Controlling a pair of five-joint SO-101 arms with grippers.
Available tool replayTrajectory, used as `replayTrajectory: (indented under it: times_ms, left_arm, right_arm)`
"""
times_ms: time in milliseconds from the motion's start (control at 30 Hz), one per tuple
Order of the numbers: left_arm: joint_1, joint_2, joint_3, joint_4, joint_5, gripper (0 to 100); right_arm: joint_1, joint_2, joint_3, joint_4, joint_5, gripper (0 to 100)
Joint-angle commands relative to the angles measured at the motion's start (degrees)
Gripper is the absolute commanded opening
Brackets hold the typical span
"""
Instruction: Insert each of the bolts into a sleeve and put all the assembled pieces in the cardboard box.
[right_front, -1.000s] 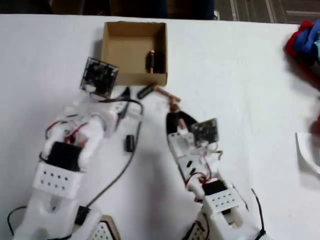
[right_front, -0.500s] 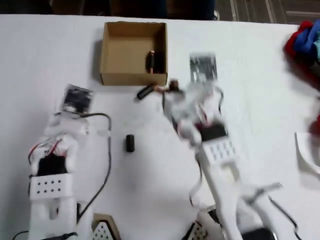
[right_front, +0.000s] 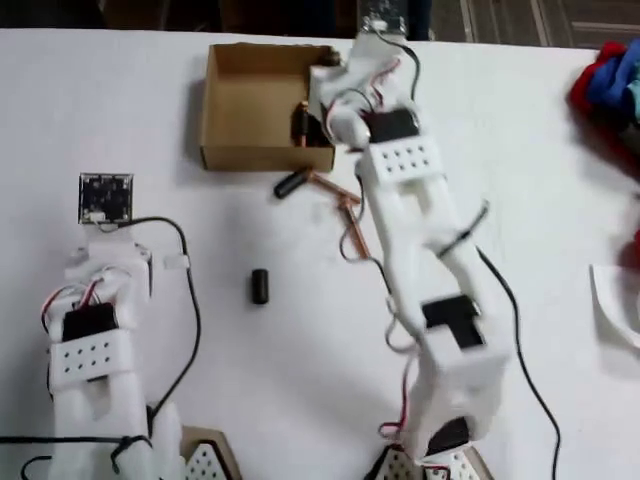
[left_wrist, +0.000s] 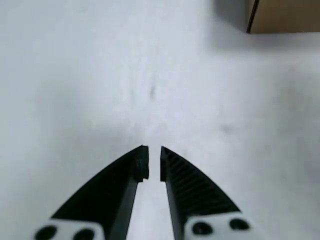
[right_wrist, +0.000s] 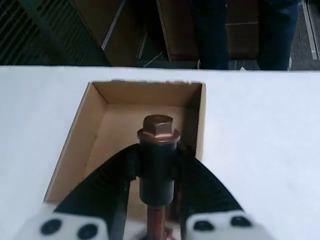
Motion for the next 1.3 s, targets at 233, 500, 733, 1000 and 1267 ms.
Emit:
replayTrajectory:
  times_ms: [233, 500, 733, 1000, 1267]
  left_arm:
    - [0.2, 2.1, -0.3, -1.4, 0.4, 6]
    - [6.1, 1.8, 1.5, -1.3, 0.0, 6]
    - [7.1, 1.8, 2.1, -1.3, -0.1, 6]
    - [7.1, 1.8, 2.2, -1.4, -0.1, 6]
    - [7.1, 1.8, 2.2, -1.4, -0.1, 6]
  right_arm:
    - [-4.3, 39.4, -55.4, 9.1, 0.1, 2.0]
    - [-5.7, 49.3, -62.0, 9.5, 0.1, 2.0]
    - [-5.3, 51.7, -62.0, 9.5, 0.1, 2.0]
    - [-5.3, 53.9, -62.2, 9.5, 0.1, 2.4]
    - [-5.2, 53.8, -62.1, 9.5, 0.1, 14.9]
